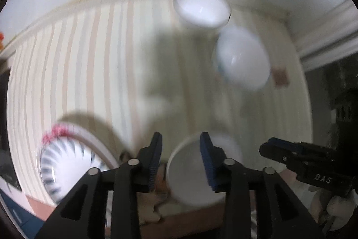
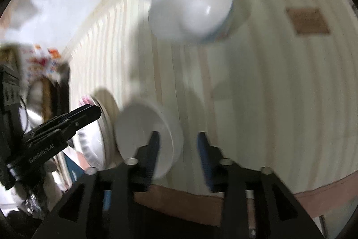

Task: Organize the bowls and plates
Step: 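Carry the gripped white bowl with both grippers to the blue-rim bowl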

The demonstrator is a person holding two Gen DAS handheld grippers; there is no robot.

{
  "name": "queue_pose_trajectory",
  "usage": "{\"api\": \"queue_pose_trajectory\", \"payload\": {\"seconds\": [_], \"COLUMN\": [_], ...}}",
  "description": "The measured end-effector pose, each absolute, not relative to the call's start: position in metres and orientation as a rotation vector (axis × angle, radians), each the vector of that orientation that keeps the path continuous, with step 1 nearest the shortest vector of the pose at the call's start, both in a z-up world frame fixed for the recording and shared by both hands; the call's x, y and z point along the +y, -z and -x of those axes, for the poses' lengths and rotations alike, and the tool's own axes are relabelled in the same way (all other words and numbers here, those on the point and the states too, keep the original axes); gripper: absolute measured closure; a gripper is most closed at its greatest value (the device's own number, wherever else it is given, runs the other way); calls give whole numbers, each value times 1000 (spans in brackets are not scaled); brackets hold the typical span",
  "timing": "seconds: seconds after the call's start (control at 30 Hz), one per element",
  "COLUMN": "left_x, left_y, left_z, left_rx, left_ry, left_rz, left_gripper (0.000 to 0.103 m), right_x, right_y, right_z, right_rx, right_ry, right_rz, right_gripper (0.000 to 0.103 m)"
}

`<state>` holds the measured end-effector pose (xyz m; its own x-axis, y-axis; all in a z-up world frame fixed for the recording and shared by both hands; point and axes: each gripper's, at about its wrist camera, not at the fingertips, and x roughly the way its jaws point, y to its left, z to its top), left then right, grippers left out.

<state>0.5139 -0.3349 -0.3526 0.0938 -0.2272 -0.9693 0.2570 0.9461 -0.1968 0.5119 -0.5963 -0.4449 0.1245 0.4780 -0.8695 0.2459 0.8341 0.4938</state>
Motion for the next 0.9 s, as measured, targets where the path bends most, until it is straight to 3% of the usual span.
{"api": "queue_pose_trajectory", "payload": {"seconds": [0.07, 0.43, 0.5, 0.53, 0.57, 0.63, 0.9], "left_x": [-350, -424, -426, -429, -431, -436, -437], "left_y": [351, 420, 427, 431, 434, 439, 432], "left_z": [-537, -614, -612, -613, -614, -613, -604], "left_rx": [1421, 1538, 1537, 1533, 1533, 1535, 1493], "left_ry": [373, 435, 437, 441, 447, 462, 460], "left_rz": [-19, -71, -78, -74, -71, -80, -100], "left_gripper": [66, 66, 69, 74, 87, 90, 90], "right_x": [-615, -651, -650, -651, -651, -651, -634], "right_y": [436, 485, 494, 497, 498, 501, 487], "right_z": [-527, -607, -608, -610, -610, -611, -611], "right_rx": [1414, 1427, 1433, 1432, 1425, 1400, 1391], "right_ry": [-147, -26, -12, -4, 3, -12, 3], "right_rz": [-625, -644, -642, -636, -634, -665, -589], "right_gripper": [41, 41, 48, 60, 77, 89, 91]}}
